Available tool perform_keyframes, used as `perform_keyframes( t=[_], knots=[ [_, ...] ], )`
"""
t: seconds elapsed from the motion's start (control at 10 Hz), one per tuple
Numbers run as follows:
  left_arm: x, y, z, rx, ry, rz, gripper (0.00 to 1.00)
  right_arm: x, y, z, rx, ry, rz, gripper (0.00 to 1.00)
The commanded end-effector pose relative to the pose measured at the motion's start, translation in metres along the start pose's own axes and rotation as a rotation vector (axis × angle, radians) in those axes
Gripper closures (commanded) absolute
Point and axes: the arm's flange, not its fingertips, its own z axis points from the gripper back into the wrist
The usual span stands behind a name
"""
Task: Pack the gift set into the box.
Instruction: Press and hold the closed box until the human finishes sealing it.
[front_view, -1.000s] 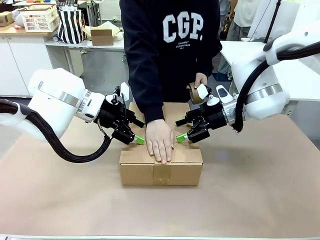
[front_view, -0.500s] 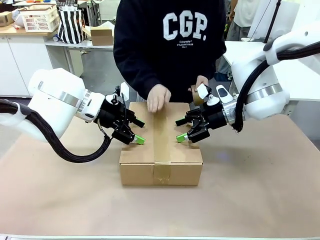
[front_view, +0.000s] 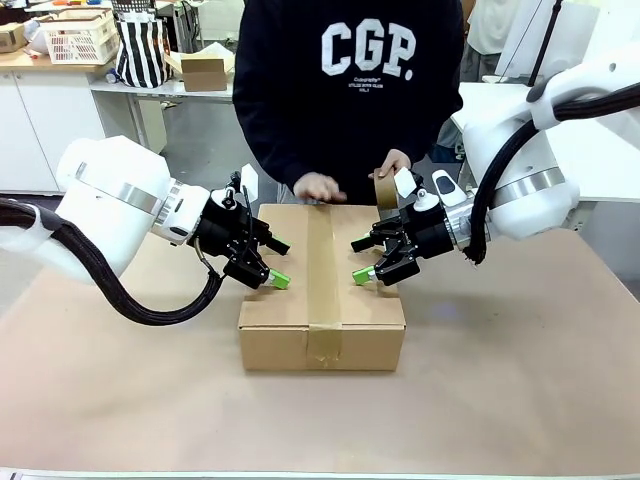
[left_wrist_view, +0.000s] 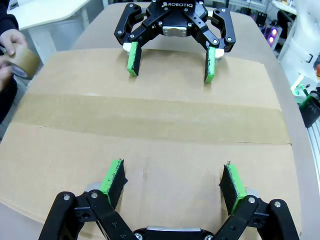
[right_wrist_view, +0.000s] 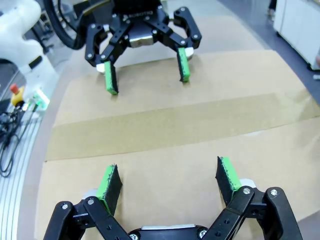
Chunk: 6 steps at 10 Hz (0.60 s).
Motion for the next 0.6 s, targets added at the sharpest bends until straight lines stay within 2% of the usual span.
perform_keyframes(
  t=[0.0, 0.5],
  knots=[
    [-0.003, -0.0012, -0.0004, -0.005, -0.005, -0.007, 0.0, -0.0014, -0.0004, -0.001, -0.018, 0.008, -0.005, 0.0],
    [-0.003, -0.0012, -0.0004, -0.005, -0.005, -0.007, 0.0, -0.0014, -0.0004, -0.001, -0.018, 0.008, -0.005, 0.0]
  ],
)
